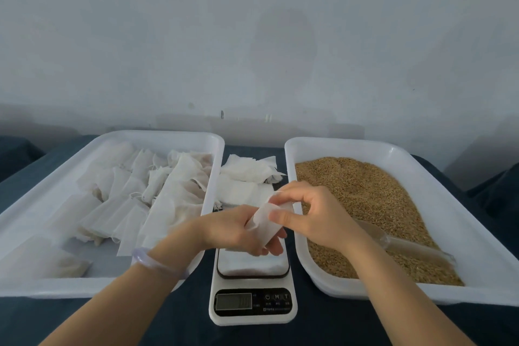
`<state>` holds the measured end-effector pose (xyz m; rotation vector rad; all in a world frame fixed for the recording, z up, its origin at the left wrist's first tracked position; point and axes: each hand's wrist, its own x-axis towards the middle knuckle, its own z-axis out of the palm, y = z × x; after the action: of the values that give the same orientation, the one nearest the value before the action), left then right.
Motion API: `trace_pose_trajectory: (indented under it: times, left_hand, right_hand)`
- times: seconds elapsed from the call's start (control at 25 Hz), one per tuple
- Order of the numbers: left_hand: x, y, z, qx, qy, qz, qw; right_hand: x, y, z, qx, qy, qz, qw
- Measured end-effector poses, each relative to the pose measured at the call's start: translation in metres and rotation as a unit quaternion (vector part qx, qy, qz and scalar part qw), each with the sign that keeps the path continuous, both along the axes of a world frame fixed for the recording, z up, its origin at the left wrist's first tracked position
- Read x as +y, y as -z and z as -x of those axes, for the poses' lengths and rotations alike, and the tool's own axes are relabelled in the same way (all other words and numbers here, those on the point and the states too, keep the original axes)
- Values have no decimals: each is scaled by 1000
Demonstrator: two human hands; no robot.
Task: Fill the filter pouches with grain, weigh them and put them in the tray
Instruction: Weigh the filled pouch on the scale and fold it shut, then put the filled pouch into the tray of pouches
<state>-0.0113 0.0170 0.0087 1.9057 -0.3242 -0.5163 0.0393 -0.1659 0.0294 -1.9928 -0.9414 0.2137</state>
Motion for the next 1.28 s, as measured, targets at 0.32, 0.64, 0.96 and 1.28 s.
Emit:
trace_pose_trajectory:
  times: [0.32,0.64,0.96,1.28]
  left_hand:
    - [-6,3,-8,98,-149,205,962]
    - [3,5,-22,106,-237,195,946]
    - [9,11,-22,98,-266,199,938]
    - [8,9,-20,87,-264,197,940]
  right_hand:
    - [-106,0,-51,18,195,308,931]
    - [-149,34,-76,18,201,446,872]
    - [-147,20,-102,-234,358,440,790]
    - [-100,33,-113,-205,351,421,811]
